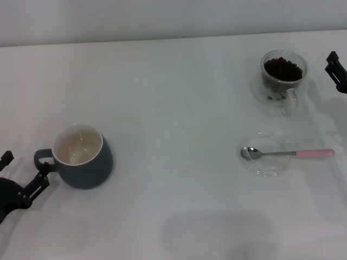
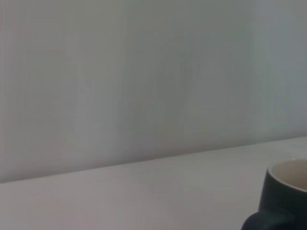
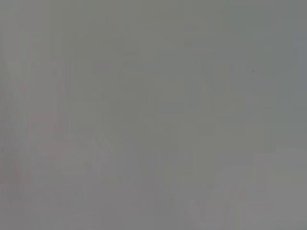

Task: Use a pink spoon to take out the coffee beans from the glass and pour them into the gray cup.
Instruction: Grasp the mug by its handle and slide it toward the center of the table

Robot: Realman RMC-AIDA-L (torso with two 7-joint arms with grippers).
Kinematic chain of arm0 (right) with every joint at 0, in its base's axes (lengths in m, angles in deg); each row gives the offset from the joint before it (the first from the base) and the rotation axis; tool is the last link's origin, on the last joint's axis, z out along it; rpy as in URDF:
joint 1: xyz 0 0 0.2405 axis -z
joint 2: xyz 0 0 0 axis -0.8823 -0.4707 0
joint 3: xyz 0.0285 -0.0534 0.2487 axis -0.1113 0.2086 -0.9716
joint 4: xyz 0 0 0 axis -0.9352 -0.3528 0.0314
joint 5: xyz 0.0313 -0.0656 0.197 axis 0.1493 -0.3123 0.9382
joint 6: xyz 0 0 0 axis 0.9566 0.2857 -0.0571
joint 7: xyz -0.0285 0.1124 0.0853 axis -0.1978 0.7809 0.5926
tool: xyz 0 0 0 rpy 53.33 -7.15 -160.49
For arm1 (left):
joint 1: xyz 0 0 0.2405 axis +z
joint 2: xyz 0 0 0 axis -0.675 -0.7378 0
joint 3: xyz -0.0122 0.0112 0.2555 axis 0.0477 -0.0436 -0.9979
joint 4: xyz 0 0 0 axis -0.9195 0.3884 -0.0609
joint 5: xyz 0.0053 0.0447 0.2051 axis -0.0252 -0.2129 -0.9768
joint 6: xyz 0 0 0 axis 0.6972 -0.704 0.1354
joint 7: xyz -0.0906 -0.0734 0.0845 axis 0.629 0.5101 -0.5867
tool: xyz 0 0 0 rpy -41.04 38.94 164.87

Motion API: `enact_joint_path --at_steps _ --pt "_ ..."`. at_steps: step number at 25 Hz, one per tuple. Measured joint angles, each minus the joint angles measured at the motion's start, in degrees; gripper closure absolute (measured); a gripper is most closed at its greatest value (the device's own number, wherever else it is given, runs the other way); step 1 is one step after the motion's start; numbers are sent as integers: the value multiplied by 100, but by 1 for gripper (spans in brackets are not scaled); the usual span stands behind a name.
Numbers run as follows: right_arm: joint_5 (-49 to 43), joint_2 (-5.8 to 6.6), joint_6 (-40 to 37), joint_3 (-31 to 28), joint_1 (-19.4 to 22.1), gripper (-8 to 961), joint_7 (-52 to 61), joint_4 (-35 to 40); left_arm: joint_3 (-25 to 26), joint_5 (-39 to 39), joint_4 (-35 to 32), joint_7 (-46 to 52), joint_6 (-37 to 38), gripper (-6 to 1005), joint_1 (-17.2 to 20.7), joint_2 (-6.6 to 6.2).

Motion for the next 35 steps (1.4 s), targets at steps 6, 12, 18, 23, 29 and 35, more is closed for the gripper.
enact_joint_path --at_steps 6,12,18,23,29,35 --pt "0 0 5 -8 6 78 0 1 5 4 161 0 319 120 -119 -19" --pt "0 6 6 -35 -13 79 1 8 5 -12 298 -1 530 130 -209 3" --pt "16 10 13 -44 -38 78 1 44 42 3 521 -1 757 336 -242 10" --pt "42 9 14 -44 -40 78 0 50 46 -6 534 -1 807 527 -310 11" --pt "44 9 13 -44 -47 79 0 49 45 6 587 -1 819 768 -322 23" --pt "13 9 38 -44 -48 78 0 49 18 3 638 -1 838 848 -368 33"
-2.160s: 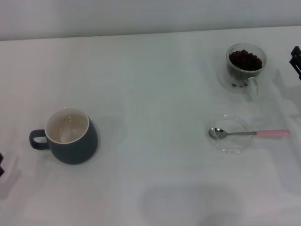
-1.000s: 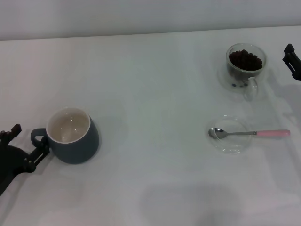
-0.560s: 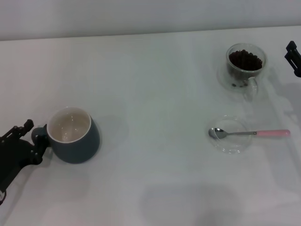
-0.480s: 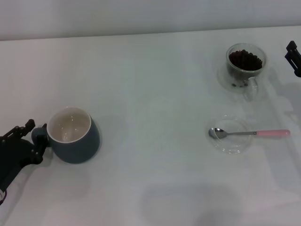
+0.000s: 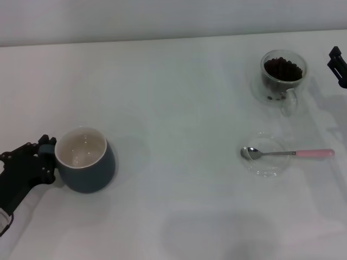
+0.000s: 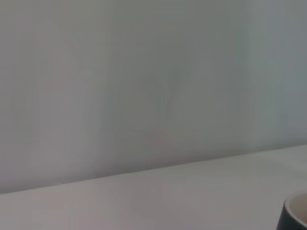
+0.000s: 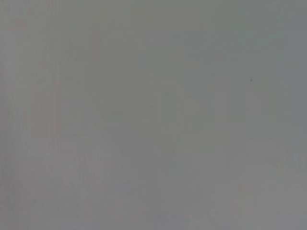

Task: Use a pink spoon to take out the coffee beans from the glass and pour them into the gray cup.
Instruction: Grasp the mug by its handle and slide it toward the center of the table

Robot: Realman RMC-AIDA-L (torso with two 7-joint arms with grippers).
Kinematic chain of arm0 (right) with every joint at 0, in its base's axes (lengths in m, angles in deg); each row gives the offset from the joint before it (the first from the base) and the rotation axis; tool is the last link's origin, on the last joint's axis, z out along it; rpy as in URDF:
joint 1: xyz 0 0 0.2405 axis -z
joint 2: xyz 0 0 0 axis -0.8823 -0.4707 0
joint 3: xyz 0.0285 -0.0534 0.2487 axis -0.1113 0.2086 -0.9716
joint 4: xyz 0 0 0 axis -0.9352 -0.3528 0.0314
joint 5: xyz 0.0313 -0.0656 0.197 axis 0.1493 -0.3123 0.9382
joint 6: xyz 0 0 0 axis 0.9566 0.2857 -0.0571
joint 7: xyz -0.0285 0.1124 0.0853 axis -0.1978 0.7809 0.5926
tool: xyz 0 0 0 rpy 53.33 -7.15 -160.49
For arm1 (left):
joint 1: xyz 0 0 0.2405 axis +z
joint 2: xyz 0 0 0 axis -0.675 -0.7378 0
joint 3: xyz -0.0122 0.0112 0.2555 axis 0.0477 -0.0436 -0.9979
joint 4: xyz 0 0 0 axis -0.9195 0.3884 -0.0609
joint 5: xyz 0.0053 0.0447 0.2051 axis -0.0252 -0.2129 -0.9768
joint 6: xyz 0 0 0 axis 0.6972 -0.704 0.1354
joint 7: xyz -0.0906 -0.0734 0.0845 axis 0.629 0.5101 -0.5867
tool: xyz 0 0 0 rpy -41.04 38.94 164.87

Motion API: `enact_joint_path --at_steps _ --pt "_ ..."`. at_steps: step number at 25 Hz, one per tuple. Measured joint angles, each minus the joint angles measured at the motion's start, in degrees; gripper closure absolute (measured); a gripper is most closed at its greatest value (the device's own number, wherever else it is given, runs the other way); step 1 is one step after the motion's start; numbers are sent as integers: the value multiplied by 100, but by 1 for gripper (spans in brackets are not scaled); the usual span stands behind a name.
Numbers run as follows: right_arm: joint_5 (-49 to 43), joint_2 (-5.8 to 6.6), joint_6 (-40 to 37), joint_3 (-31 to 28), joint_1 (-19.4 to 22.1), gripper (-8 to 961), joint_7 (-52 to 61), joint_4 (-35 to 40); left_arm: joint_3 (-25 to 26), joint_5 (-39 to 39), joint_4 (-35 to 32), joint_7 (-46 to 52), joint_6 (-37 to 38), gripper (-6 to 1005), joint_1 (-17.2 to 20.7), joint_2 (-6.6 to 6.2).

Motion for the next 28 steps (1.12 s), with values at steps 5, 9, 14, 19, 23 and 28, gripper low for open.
enact_joint_path --at_steps 5,9,14,19,23,28 --pt "-11 0 20 0 1 79 4 0 4 -1 227 0 225 886 -1 -1" --pt "-13 0 23 13 -21 79 6 0 1 -9 268 0 275 887 -67 5" --pt "-14 0 26 44 -74 79 8 0 -31 -58 466 0 538 887 -313 12" --pt "-13 0 27 45 -125 79 9 -13 -167 -95 584 0 737 886 -544 27" --pt "-13 0 122 44 -133 78 9 -28 -358 -97 664 0 901 886 -715 43" --pt "-13 -1 185 44 -126 78 9 -44 -563 -98 877 0 1076 886 -782 53"
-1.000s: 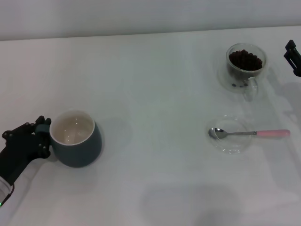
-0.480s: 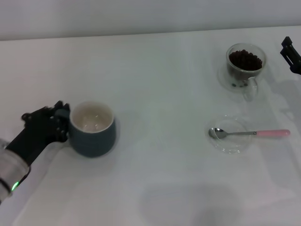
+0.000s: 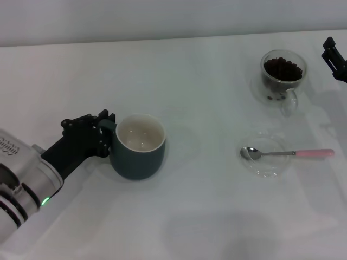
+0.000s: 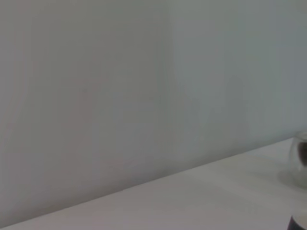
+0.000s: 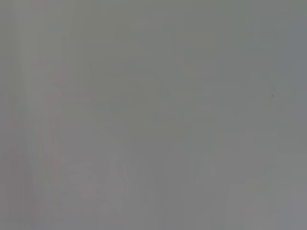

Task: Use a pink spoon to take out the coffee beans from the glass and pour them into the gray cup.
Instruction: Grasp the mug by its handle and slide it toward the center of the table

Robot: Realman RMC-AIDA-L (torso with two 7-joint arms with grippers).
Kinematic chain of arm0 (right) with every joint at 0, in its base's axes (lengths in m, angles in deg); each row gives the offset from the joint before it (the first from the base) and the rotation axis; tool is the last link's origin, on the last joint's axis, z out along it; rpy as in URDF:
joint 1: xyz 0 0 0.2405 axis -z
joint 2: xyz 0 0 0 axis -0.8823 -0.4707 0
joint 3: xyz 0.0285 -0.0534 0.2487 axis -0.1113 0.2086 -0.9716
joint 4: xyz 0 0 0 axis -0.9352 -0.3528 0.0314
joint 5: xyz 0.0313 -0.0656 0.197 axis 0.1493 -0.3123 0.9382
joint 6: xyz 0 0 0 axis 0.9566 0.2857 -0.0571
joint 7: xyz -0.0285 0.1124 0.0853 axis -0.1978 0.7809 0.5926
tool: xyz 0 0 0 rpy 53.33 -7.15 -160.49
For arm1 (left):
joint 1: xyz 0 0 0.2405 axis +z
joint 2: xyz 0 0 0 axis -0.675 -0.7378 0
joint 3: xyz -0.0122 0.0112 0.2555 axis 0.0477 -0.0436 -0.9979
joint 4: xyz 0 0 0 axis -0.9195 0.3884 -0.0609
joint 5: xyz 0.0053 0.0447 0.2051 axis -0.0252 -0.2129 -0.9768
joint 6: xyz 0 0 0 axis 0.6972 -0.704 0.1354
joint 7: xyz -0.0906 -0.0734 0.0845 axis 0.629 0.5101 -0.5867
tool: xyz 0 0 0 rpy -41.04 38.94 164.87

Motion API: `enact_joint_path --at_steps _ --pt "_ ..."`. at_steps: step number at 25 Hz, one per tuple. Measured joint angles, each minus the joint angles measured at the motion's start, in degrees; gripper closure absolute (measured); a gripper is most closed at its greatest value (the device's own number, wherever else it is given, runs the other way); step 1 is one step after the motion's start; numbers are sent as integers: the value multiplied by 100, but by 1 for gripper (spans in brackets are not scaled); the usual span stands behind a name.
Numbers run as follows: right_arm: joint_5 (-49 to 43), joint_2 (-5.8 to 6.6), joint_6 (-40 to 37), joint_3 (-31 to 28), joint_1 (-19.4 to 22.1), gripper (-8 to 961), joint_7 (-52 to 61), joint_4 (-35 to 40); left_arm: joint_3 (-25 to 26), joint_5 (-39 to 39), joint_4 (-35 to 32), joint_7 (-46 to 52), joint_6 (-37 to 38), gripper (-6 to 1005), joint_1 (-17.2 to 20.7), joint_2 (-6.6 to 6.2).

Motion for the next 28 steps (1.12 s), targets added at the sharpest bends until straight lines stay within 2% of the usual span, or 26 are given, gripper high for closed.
enact_joint_path --at_steps 12,26,28 --pt "-132 -5 166 8 64 78 0 -24 -103 2 21 0 34 887 167 -2" --pt "-158 -17 295 38 118 79 0 -94 -176 42 34 1 33 757 409 -1" --pt "-158 -17 299 56 121 79 0 -97 -176 44 34 0 27 714 426 -3"
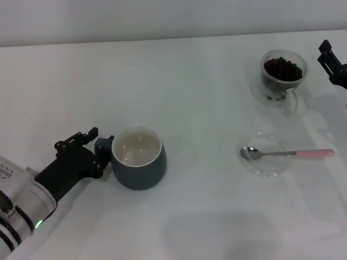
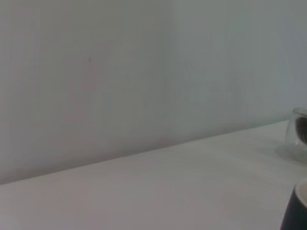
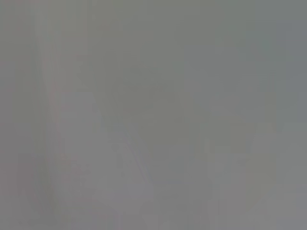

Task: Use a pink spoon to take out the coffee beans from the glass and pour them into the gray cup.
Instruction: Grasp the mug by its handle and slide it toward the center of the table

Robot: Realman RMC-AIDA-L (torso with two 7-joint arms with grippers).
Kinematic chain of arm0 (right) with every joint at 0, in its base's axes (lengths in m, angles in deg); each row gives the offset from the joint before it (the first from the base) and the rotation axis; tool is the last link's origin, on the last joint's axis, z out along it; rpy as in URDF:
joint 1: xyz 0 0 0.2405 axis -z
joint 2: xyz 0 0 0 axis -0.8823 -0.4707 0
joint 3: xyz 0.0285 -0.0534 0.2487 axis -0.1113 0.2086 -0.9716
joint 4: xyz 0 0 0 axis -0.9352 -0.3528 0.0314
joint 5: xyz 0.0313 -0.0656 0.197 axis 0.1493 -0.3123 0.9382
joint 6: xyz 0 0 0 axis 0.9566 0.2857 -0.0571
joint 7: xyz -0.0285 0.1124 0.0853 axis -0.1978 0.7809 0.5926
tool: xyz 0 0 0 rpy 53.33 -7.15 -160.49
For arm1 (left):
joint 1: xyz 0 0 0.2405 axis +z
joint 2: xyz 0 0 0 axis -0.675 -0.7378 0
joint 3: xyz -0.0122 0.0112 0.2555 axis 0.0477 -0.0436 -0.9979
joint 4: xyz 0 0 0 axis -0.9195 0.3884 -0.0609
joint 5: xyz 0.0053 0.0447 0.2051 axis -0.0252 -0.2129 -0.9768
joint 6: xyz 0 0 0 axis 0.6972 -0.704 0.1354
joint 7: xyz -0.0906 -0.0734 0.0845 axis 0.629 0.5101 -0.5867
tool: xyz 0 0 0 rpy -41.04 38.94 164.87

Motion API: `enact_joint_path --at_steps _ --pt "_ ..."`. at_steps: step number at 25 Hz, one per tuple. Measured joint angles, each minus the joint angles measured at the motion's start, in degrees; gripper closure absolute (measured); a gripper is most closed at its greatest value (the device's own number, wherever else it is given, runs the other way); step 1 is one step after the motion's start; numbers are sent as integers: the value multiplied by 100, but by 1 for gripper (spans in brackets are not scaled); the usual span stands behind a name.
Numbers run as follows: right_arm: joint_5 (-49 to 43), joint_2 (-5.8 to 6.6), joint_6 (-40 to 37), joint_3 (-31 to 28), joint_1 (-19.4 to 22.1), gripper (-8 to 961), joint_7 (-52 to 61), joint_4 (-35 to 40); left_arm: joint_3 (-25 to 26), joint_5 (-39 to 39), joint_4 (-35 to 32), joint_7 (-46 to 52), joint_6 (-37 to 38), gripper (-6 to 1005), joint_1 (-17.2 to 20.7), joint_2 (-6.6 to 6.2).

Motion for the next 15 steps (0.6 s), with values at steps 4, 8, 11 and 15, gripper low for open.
enact_joint_path --at_steps 4,8,11,15 --pt "0 0 32 33 21 79 0 -19 36 7 1 0 -42 628 119 -5" --pt "0 5 123 33 93 78 0 -53 65 23 52 0 -73 542 225 -10" --pt "0 6 183 32 137 79 0 -53 66 29 89 0 -108 427 287 -17" --pt "1 9 223 31 161 78 0 -58 44 26 93 0 -156 258 351 -24"
